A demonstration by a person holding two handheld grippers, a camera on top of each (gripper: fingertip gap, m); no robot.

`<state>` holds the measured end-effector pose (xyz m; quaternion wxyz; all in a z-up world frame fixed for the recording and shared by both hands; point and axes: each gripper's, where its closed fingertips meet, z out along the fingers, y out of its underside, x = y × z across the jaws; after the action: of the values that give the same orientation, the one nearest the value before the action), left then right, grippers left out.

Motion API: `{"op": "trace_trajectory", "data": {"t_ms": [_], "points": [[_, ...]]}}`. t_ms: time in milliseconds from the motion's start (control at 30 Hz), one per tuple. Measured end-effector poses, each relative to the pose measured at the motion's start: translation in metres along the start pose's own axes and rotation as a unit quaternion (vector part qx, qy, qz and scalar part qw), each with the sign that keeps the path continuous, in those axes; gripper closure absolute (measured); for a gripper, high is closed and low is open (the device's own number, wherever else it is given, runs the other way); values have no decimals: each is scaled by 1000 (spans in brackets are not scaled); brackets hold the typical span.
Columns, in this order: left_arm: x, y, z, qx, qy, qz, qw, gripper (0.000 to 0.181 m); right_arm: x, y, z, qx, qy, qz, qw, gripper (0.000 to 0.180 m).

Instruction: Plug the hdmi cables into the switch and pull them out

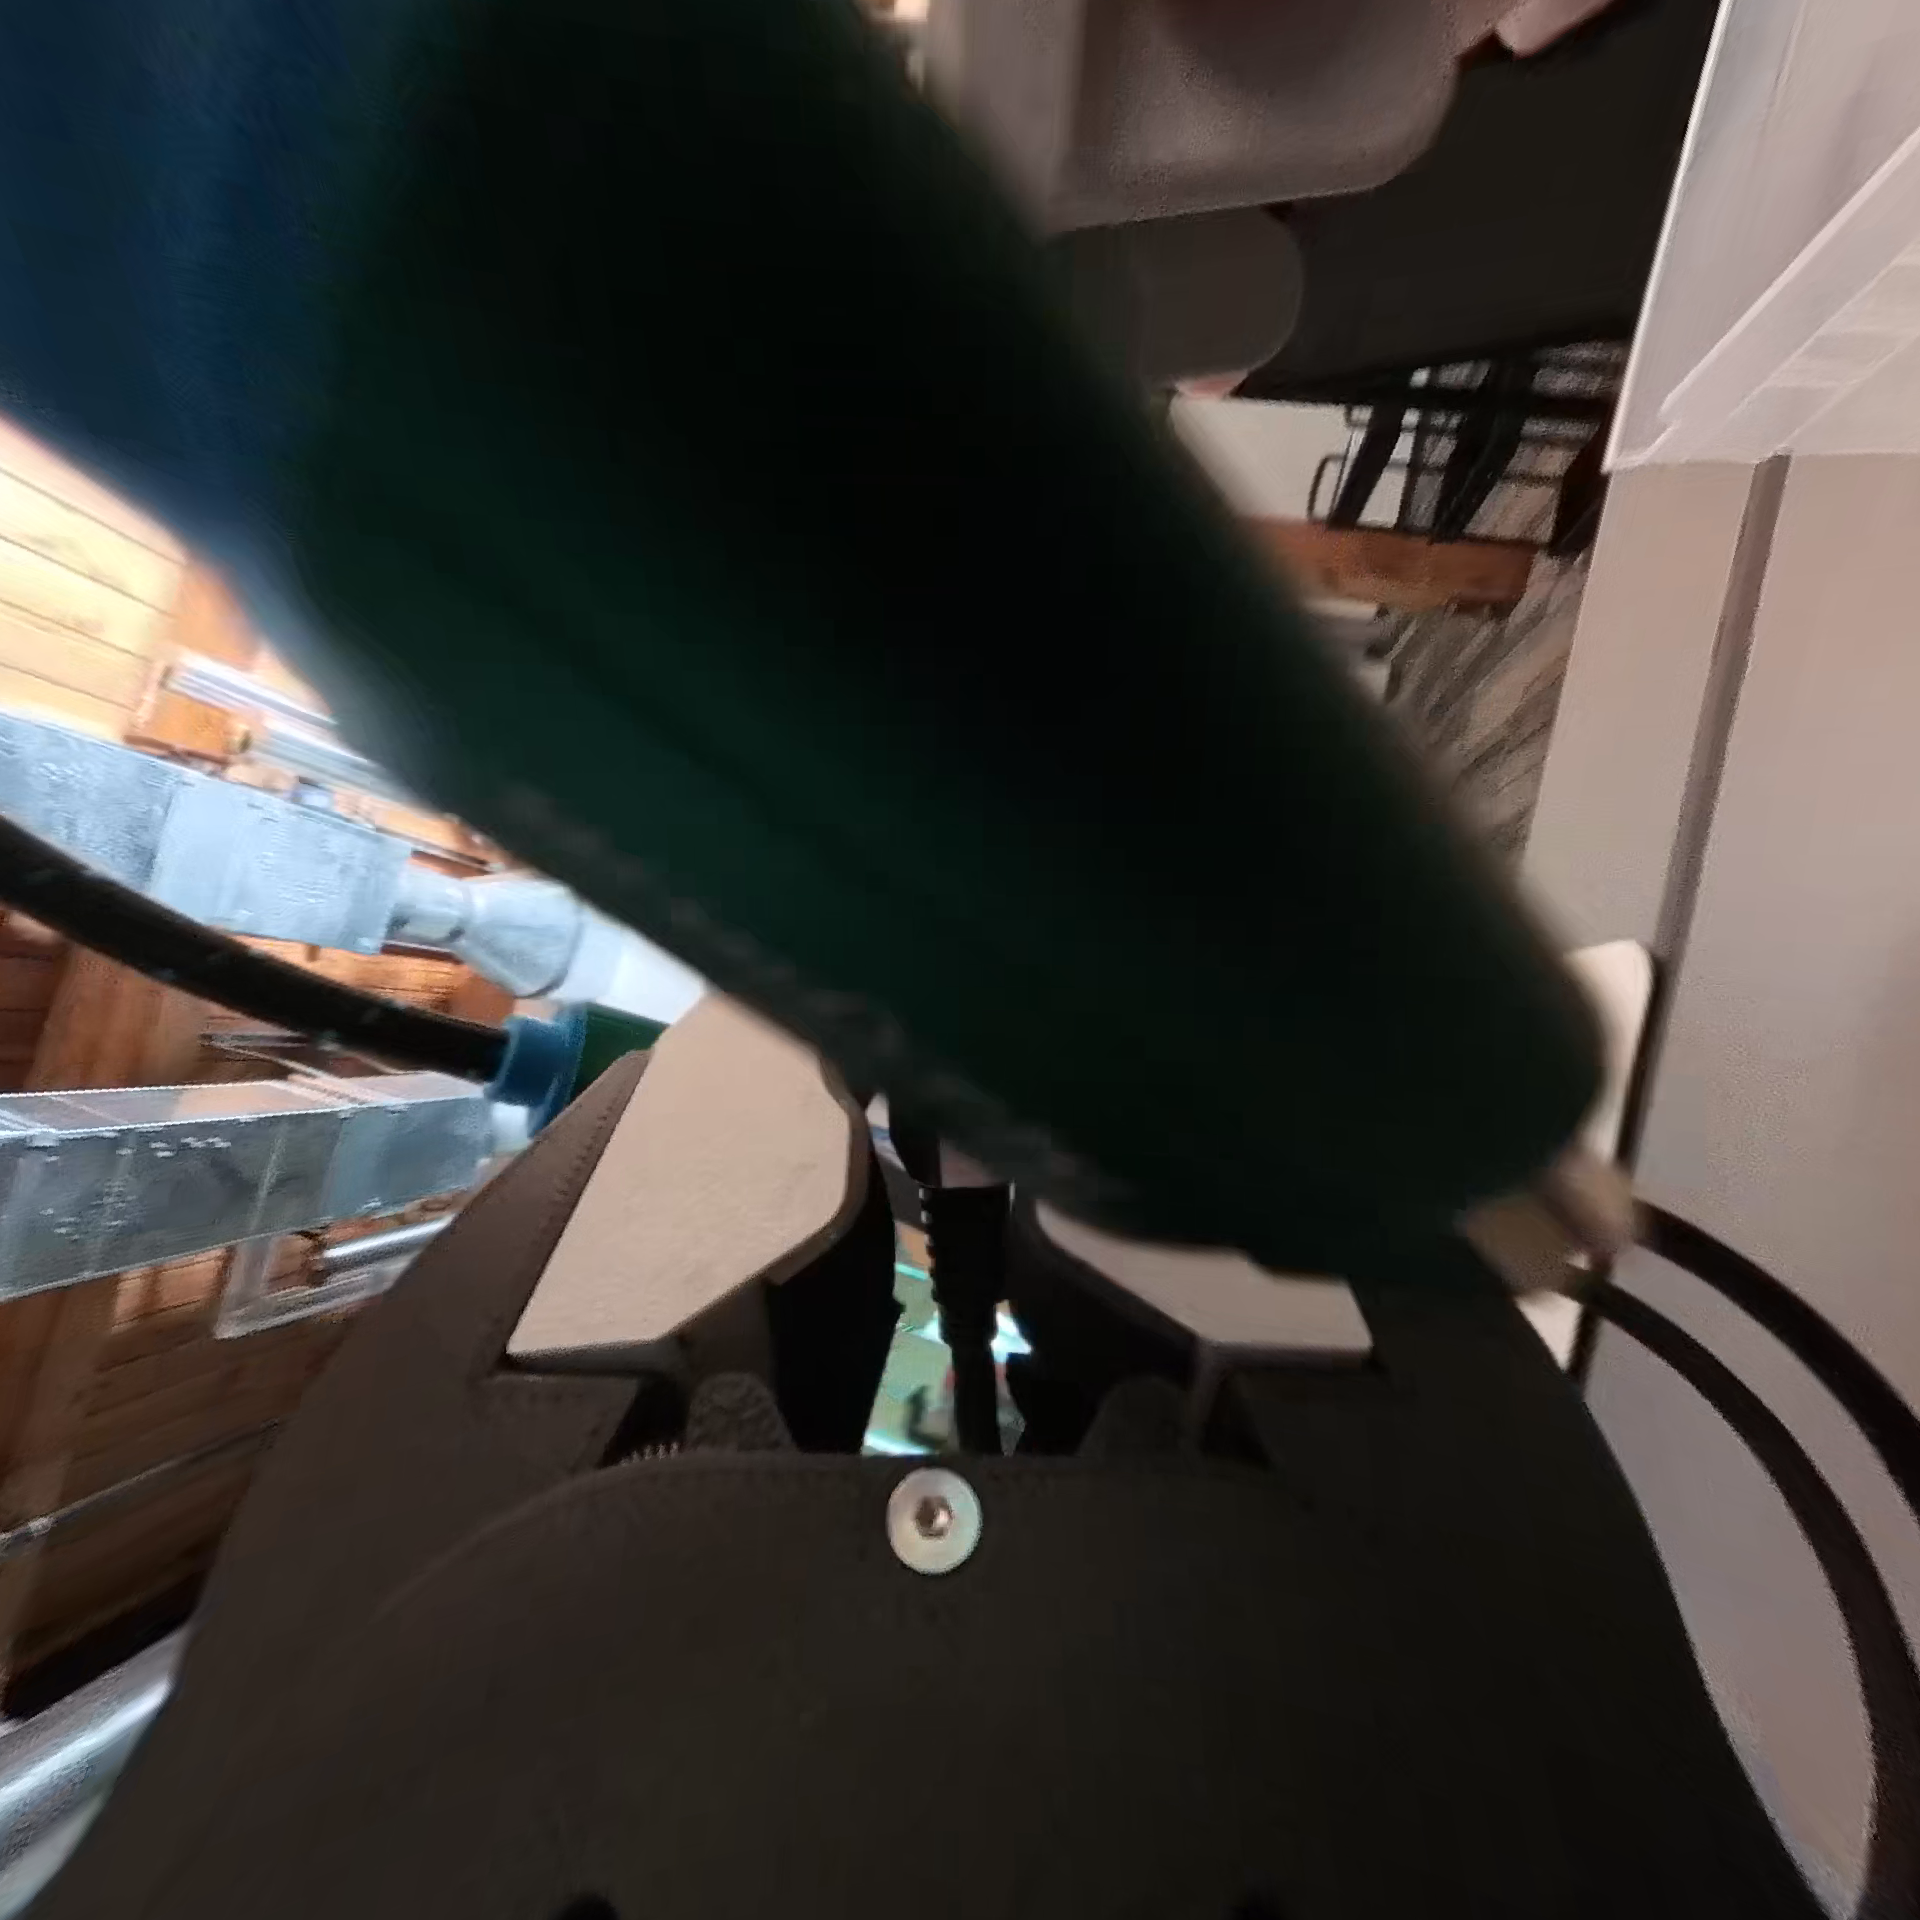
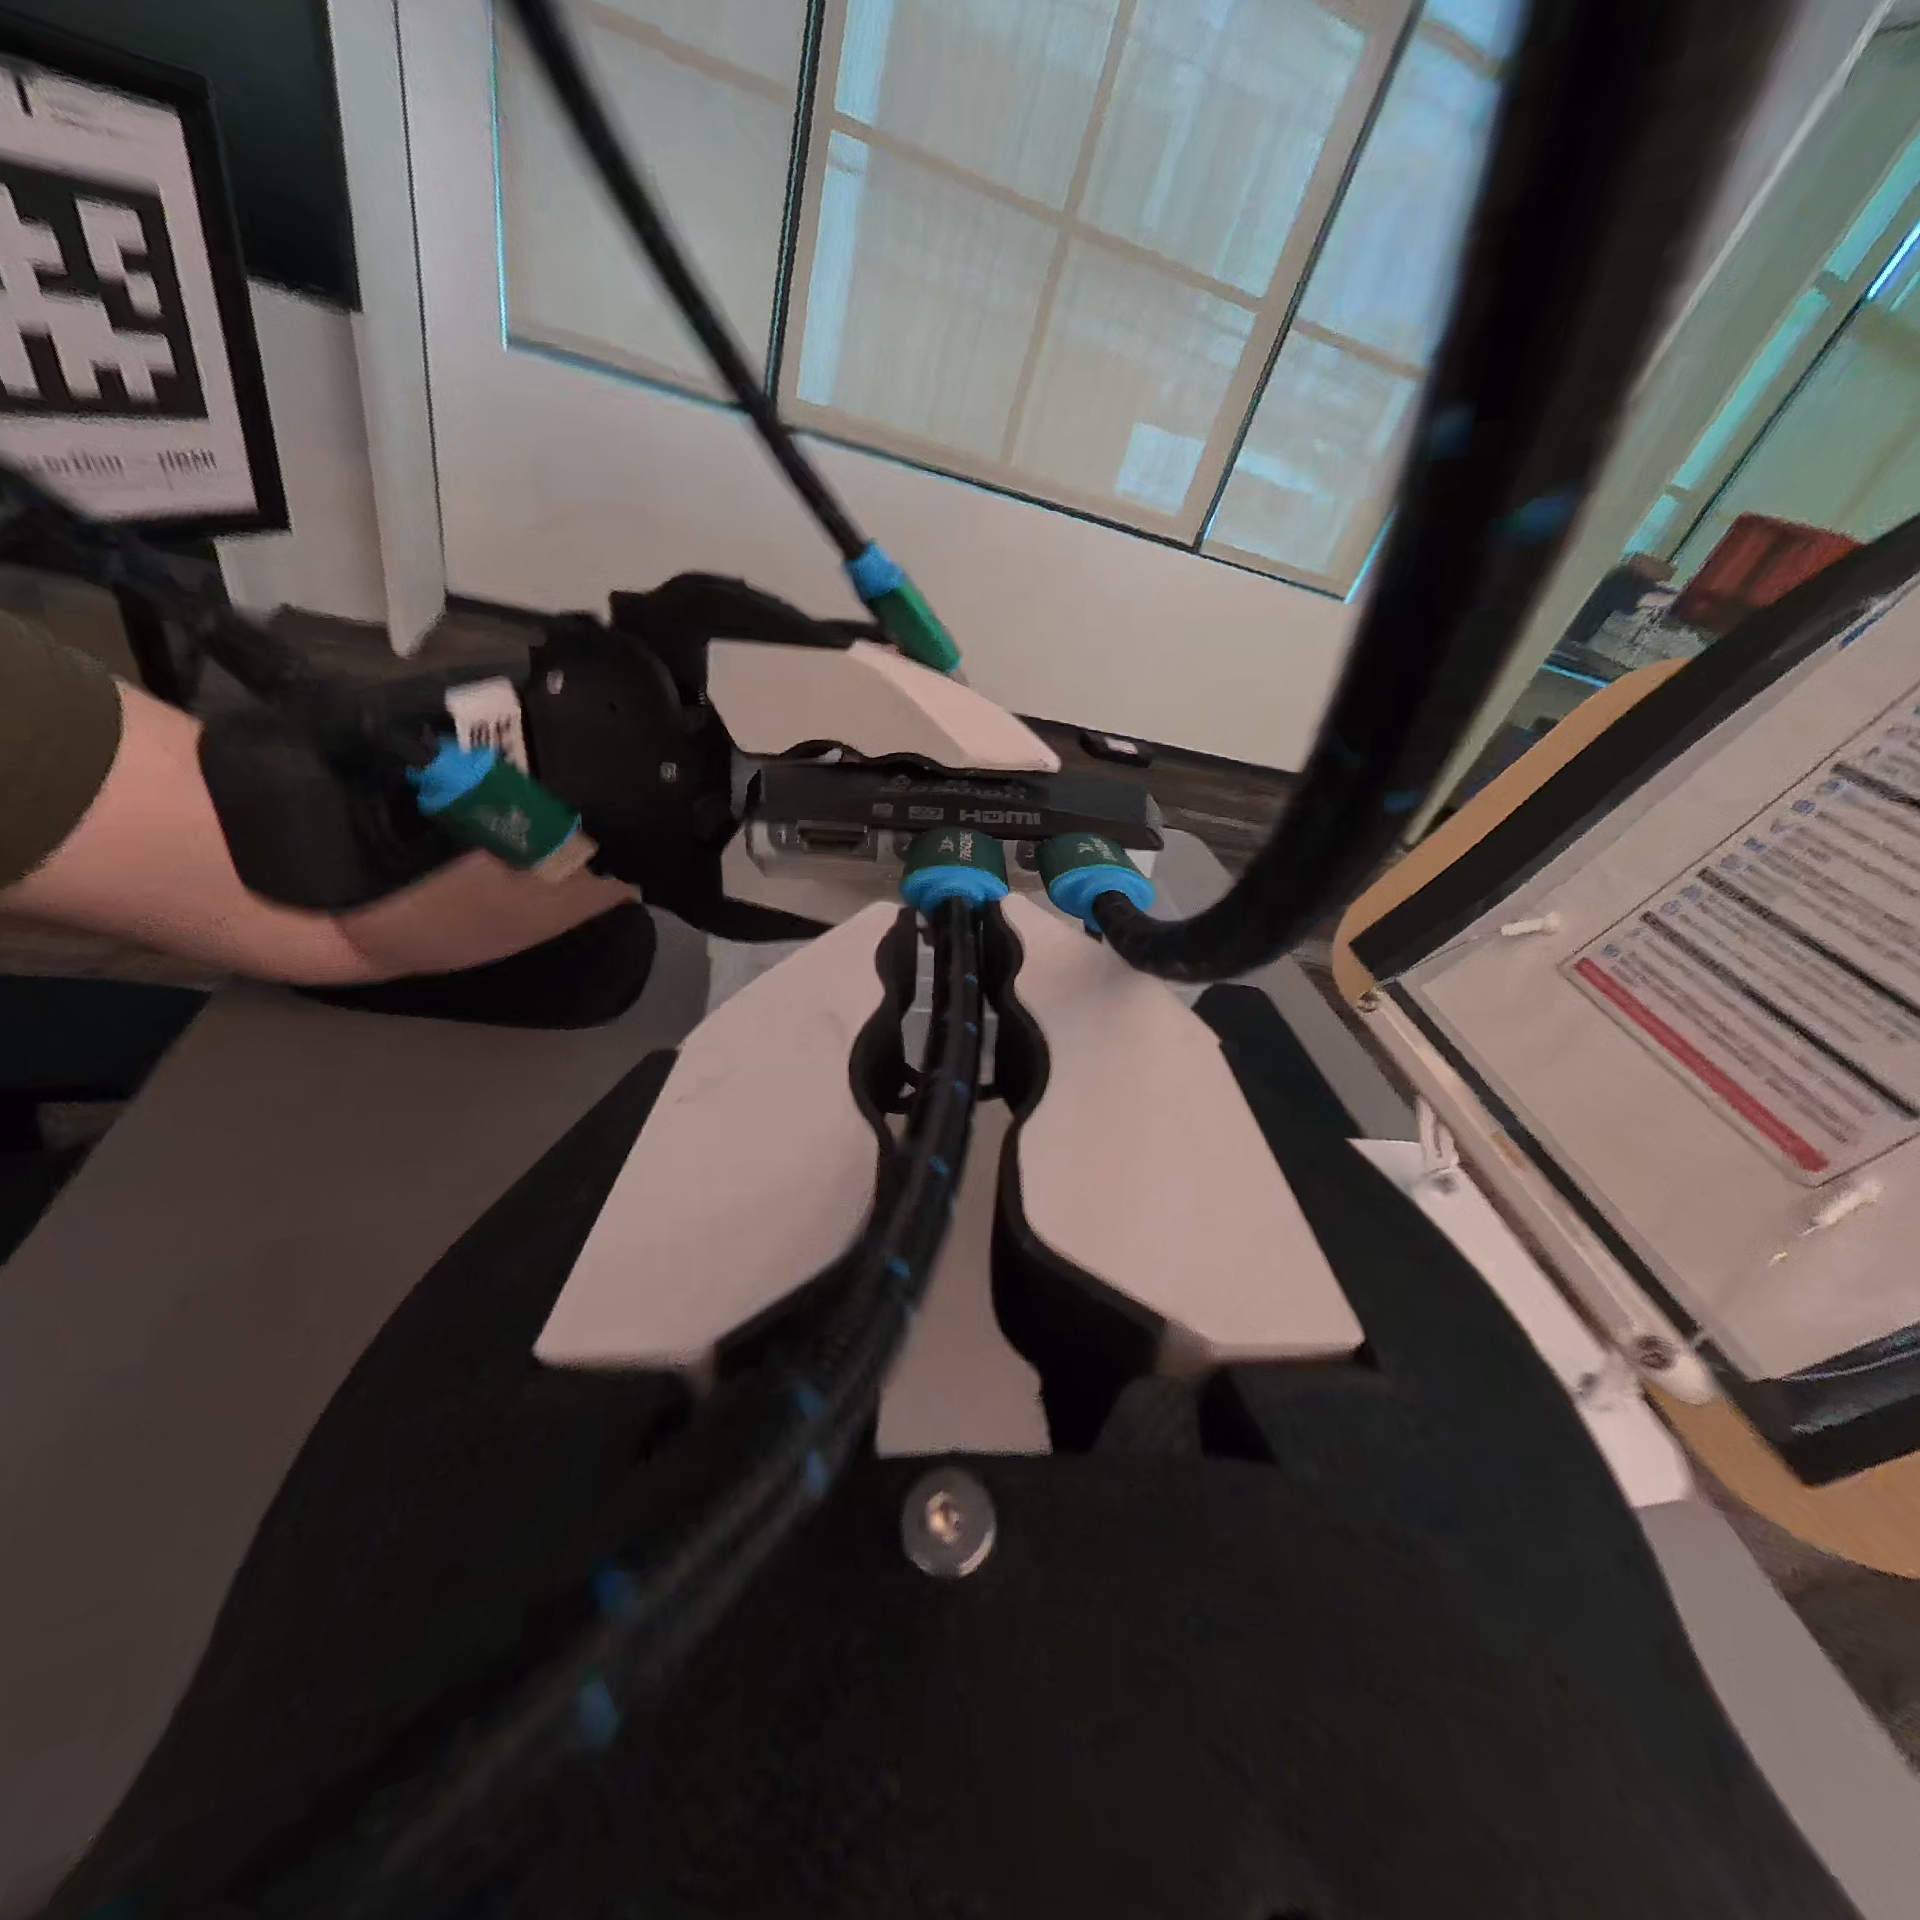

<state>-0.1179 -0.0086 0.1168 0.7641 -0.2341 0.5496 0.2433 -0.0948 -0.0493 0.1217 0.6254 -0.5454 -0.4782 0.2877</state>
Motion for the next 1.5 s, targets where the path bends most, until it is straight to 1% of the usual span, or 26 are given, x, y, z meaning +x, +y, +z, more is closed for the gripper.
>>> {"op": "trace_trajectory", "data": {"t_ms": [33, 67, 133, 200, 267, 333, 433, 467, 567, 600, 633, 733, 767, 800, 867, 933, 1033, 1167, 1200, 1233, 1267, 1333, 1400, 1433, 1467, 1500], "points": [[-1, 1, -1, 6, 7, -23, 1000, 87, -3, 1, -1, -11, 1, -30, 999, 167], [-3, 1, -2, 13, 11, -46, 999, 101, -5, 4, -4, -31, 4, -64, 997, 166], [-12, 2, -6, 29, 9, -74, 997, 130, -19, 13, -15, -64, -28, -143, 987, 166], [-15, -5, -11, 62, 28, -108, 992, 159, -17, 12, -30, -46, -17, -200, 979, 167], [-11, -21, -18, 120, 67, -148, 979, 159, -3, 3, -38, -6, 12, -187, 982, 164], [-7, -37, -25, 168, 93, -175, 966, 159, -2, -5, -37, 45, 12, -170, 984, 143], [0, -54, -29, 205, 128, -203, 949, 159, -13, -5, -23, 55, 3, -205, 977, 131], [4, -60, -32, 220, 145, -213, 941, 159, -18, -5, -17, 53, 0, -218, 974, 132], [10, -75, -40, 260, 181, -243, 917, 159, -37, -4, -7, 52, -33, -240, 969, 143], [9, -79, -42, 274, 185, -258, 907, 160, -41, -1, -4, 42, -45, -244, 968, 149], [8, -83, -45, 289, 193, -279, 895, 160, -45, 3, -3, 32, -57, -248, 967, 155], [2, -90, -50, 328, 216, -354, 849, 160, -54, -8, -7, 56, -74, -250, 964, 158], [2, -89, -50, 329, 225, -366, 841, 159, -55, -8, -7, 43, -75, -252, 964, 159], [4, -86, -48, 320, 234, -367, 842, 159, -53, -6, -7, 21, -71, -252, 965, 159], [7, -79, -44, 295, 239, -362, 851, 153, -48, -1, -7, -7, -53, -266, 962, 159], [8, -75, -44, 290, 240, -355, 856, 157, -43, -1, -12, -16, -45, -265, 963, 159], [7, -69, -42, 278, 243, -355, 859, 157, -36, 0, -19, -24, -33, -265, 963, 160], [8, -68, -44, 279, 257, -355, 854, 160, -36, 0, -17, -20, -30, -253, 967, 159], [6, -68, -43, 280, 256, -361, 852, 160, -36, -2, -15, -12, -22, -259, 965, 156], [6, -70, -43, 280, 258, -368, 848, 160, -37, 0, -12, -18, -19, -267, 963, 150], [6, -72, -43, 281, 265, -373, 844, 160, -38, 4, -7, -35, -20, -271, 962, 149], [11, -75, -44, 283, 280, -377, 836, 160, -40, 8, -2, -52, -24, -280, 958, 157], [11, -71, -39, 266, 276, -401, 832, 158, -35, 8, -3, -71, -27, -249, 965, 157], [9, -66, -33, 249, 264, -415, 834, 155, -30, 7, -5, -77, -15, -245, 966, 157], [9, -58, -28, 231, 247, -418, 843, 153, -23, 5, -11, -81, 7, -255, 964, 158], [8, -48, -22, 210, 229, -418, 853, 146, -15, 1, -21, -85, 30, -258, 962, 159]]}}
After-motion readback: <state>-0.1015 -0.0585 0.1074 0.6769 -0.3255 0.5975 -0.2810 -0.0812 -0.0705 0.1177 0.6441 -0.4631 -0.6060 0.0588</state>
